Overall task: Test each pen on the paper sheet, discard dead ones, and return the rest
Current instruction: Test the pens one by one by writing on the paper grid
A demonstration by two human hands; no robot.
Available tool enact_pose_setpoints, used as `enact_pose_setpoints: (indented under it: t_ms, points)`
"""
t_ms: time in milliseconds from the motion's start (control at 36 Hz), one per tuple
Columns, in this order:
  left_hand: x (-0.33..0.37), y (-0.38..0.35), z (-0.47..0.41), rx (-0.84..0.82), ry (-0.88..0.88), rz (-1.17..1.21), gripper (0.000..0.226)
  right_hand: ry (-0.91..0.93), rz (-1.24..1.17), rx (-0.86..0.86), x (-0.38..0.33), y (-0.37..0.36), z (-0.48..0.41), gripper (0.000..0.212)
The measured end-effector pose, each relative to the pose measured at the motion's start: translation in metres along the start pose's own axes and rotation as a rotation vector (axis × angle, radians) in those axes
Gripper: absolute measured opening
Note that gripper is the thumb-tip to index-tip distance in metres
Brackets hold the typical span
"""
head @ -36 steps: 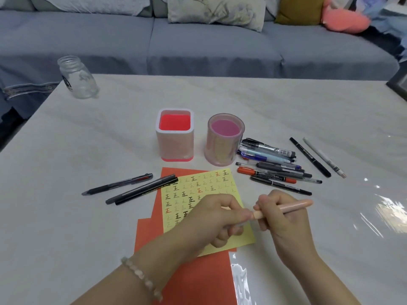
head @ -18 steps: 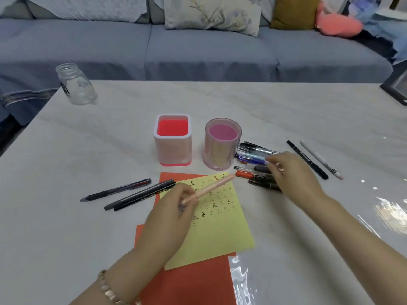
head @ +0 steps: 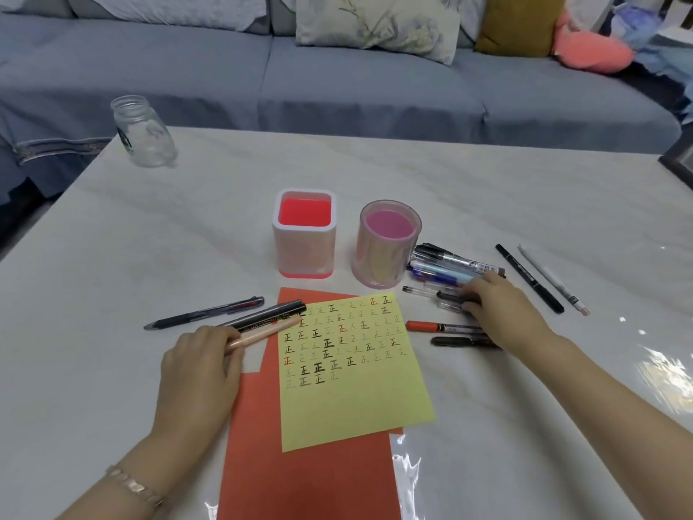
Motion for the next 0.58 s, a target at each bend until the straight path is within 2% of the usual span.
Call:
enact_pose_setpoints:
  t_ms: [83, 167, 278, 333, 417, 500, 583]
  points:
    - [0.008, 0.002, 0.0, 0.047, -0.034, -0.007, 0.018, 0.06, -0.007, 0.11, -0.014, 0.012, 0.007, 0.024]
    - [0.034, 0.006, 0.003, 0.03, -0.115, 0.115, 0.036, 0.172, -0.178, 0.202, -0.048, 0.03, 0.022, 0.023]
    - [0.09, 0.022, 0.015, -0.068, -0.343, 0.362, 0.043, 0.393, -0.327, 0.15, -0.11, 0.042, 0.05, 0.025]
    - [0.118, 0.027, 0.025, -0.128, -0.487, 0.369, 0.045, 0.505, -0.356, 0.088, -0.137, 0.043, 0.063, 0.029]
    - [0.138, 0.022, 0.035, -0.195, -0.594, 0.284, 0.047, 0.639, -0.32, 0.127, -0.165, 0.049, 0.079, 0.028]
    - [0.14, 0.02, 0.035, -0.297, -0.505, 0.215, 0.044, 0.614, -0.233, 0.225, -0.17, 0.055, 0.084, 0.029]
    - [0.128, 0.015, 0.036, -0.316, -0.469, 0.178, 0.037, 0.316, -0.337, 0.136, -0.149, 0.056, 0.076, 0.046]
Point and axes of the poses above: each hand's wrist, its own z-axis away from the middle knuckle, its own y-axis out of the back of the hand, x = y × z, the point moved 8 cm from there along -z, towards the middle knuckle, and after that the axes turned 5 degrees about y, right-handed, at the moved point
